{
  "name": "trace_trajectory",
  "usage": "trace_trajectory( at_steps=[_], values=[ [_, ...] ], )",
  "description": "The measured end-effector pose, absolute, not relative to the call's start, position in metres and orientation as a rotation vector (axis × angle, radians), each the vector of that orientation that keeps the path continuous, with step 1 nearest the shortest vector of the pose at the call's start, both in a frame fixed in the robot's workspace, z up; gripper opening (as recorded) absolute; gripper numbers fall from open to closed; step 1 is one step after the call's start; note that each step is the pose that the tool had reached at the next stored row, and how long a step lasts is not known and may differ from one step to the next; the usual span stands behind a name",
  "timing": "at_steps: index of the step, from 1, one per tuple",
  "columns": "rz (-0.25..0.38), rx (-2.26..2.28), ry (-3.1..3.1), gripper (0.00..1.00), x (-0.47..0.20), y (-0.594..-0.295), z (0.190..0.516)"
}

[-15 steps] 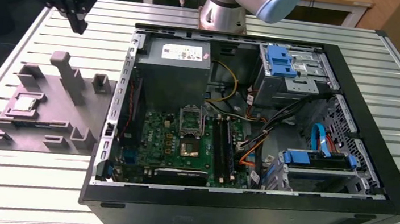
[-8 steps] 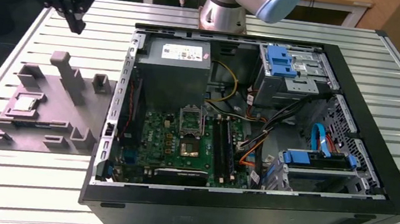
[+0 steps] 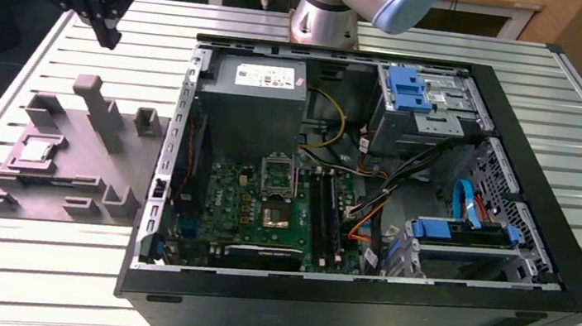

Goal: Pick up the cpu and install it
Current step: 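Reach for the cpu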

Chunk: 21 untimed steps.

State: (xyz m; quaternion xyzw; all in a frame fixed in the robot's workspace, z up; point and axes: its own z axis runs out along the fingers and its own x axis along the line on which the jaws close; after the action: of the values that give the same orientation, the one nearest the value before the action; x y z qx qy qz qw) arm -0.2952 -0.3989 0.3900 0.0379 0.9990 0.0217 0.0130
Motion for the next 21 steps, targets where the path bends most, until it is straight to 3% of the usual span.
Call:
trace_trajectory(
  at_steps=[21],
  values=[
    [0.068,0.118,3.113,0.11,-0.3048,-0.3989,0.3897]
  ],
)
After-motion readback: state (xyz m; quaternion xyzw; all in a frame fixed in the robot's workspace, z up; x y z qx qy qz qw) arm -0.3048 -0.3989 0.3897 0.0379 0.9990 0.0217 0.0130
